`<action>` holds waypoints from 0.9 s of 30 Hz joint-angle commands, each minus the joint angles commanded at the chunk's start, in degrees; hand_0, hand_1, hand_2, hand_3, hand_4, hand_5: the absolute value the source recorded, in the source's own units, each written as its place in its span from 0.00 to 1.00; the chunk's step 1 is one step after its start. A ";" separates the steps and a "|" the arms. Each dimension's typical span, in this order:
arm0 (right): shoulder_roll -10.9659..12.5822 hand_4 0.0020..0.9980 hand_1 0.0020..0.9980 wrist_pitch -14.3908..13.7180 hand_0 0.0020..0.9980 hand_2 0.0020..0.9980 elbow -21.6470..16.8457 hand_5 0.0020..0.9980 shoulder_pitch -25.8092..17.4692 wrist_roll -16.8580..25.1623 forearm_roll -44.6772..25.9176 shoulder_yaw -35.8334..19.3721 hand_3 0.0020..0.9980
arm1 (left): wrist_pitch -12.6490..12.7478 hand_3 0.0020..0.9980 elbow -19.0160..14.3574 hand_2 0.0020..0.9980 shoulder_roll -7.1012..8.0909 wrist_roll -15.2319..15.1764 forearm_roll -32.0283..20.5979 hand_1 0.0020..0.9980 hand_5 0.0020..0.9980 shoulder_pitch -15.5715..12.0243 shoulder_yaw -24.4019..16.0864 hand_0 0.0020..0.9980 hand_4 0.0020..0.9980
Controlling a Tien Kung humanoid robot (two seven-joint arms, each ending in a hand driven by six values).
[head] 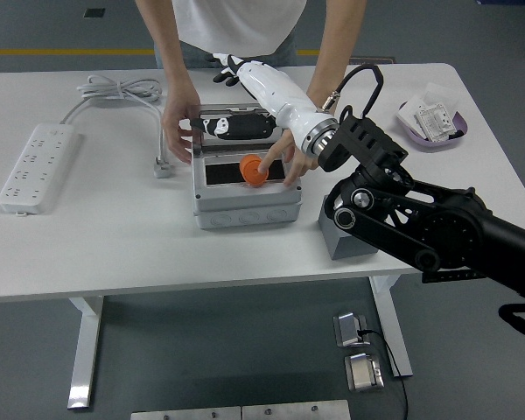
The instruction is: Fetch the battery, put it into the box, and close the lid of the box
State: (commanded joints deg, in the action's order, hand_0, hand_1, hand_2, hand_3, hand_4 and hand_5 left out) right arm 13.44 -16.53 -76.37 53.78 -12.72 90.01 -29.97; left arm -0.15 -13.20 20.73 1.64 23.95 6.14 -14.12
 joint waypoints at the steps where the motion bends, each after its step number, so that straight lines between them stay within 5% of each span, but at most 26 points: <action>1: -0.06 0.93 0.71 0.01 0.92 0.74 -0.06 0.63 0.22 0.05 -0.10 -0.08 0.92 | -0.01 0.64 -0.01 0.63 0.04 0.01 -0.14 0.69 0.15 -0.01 0.14 0.62 0.70; 13: -2.32 0.91 0.71 1.26 0.91 0.72 5.63 0.61 3.15 1.38 -3.51 0.48 0.89 | -0.11 0.64 -0.08 0.62 0.37 0.11 -1.14 0.69 0.15 0.25 1.30 0.62 0.70; 23: -4.43 0.91 0.76 3.02 0.93 0.77 16.76 0.67 7.38 2.41 -9.75 4.00 0.90 | -0.13 0.64 -0.10 0.62 0.90 0.11 -1.47 0.69 0.15 0.99 2.04 0.62 0.70; 24: -4.58 0.97 0.87 2.99 0.97 0.87 17.86 0.88 7.67 2.67 -10.68 4.50 0.90 | -0.13 0.64 -0.09 0.62 0.97 0.11 -1.54 0.69 0.15 1.05 2.15 0.62 0.70; 27: -5.44 0.97 0.87 2.86 0.97 0.87 21.80 0.88 8.60 3.67 -14.03 6.53 0.90 | -0.11 0.64 -0.05 0.62 1.19 0.13 -1.75 0.69 0.15 1.27 2.62 0.62 0.70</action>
State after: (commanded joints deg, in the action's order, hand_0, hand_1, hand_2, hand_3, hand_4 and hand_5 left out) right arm 8.00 -13.68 -54.57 62.38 -9.05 75.98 -23.44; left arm -0.26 -13.26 21.92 1.78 22.19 7.41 -11.50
